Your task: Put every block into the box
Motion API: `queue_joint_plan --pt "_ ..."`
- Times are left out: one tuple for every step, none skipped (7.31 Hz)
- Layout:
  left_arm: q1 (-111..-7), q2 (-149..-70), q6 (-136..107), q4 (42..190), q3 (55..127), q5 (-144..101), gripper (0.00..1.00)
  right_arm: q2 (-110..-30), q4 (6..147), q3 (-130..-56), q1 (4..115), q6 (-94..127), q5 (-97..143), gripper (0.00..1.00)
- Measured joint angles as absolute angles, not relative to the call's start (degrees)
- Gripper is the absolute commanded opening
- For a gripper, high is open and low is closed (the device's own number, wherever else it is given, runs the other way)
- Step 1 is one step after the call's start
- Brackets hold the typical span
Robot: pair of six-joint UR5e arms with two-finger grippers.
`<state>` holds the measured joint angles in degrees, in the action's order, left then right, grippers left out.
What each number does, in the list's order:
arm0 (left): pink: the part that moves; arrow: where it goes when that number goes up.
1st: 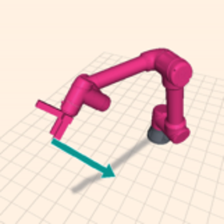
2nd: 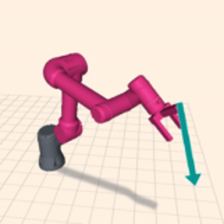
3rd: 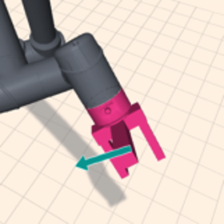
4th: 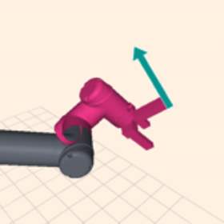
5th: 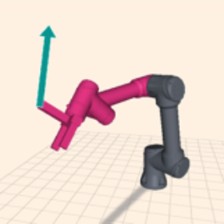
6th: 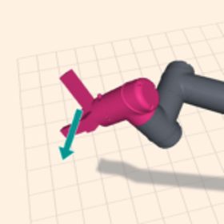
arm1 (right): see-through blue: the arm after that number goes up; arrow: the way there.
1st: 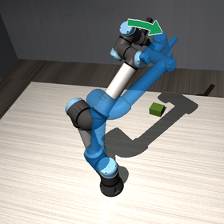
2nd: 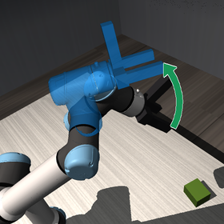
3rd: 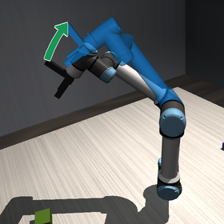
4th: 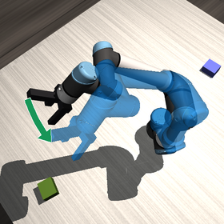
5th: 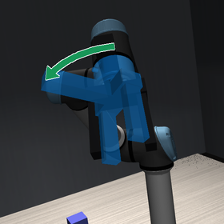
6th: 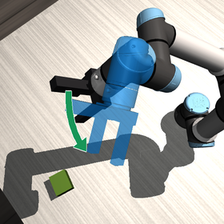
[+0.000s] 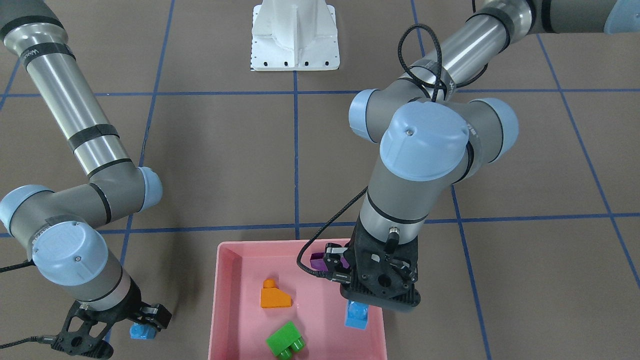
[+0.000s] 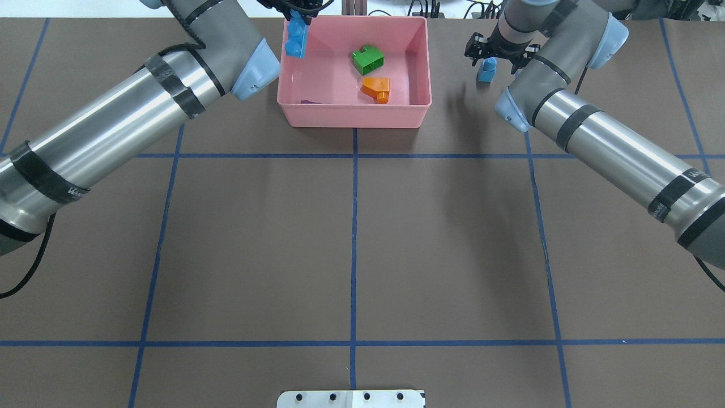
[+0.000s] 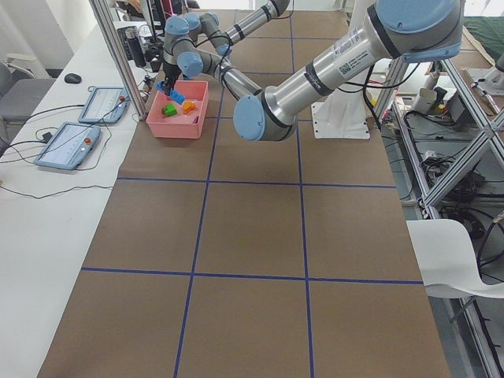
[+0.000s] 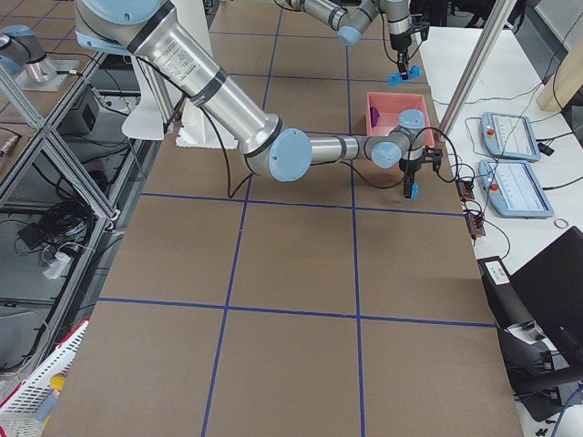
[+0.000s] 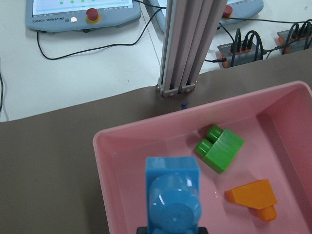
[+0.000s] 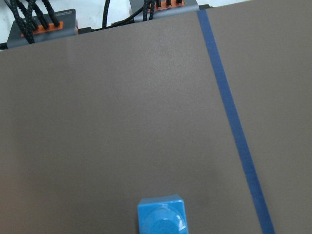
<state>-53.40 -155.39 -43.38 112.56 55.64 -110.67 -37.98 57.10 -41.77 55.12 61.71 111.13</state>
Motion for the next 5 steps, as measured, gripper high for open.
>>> queue_joint_plan --pt "-52.88 -157.95 -45.59 116.67 50.10 -108.77 0.87 -37.94 57.06 -41.49 54.80 61.69 110.85 0.30" --pt "-52.17 -159.60 -46.95 119.75 46.37 -107.32 1.00 -37.89 57.05 -41.31 54.66 61.69 110.71 0.00" --pt "-51.85 -160.31 -47.51 121.35 44.80 -106.34 1.00 -37.84 57.04 -41.20 54.62 61.69 110.54 0.00" --pt "-51.99 -160.58 -47.73 122.00 44.63 -106.02 1.00 -37.81 57.04 -41.17 54.59 61.68 110.34 0.00" --pt "-52.57 -160.63 -47.84 122.14 45.46 -106.36 1.00 -37.77 57.04 -41.15 54.59 61.64 110.04 0.00"
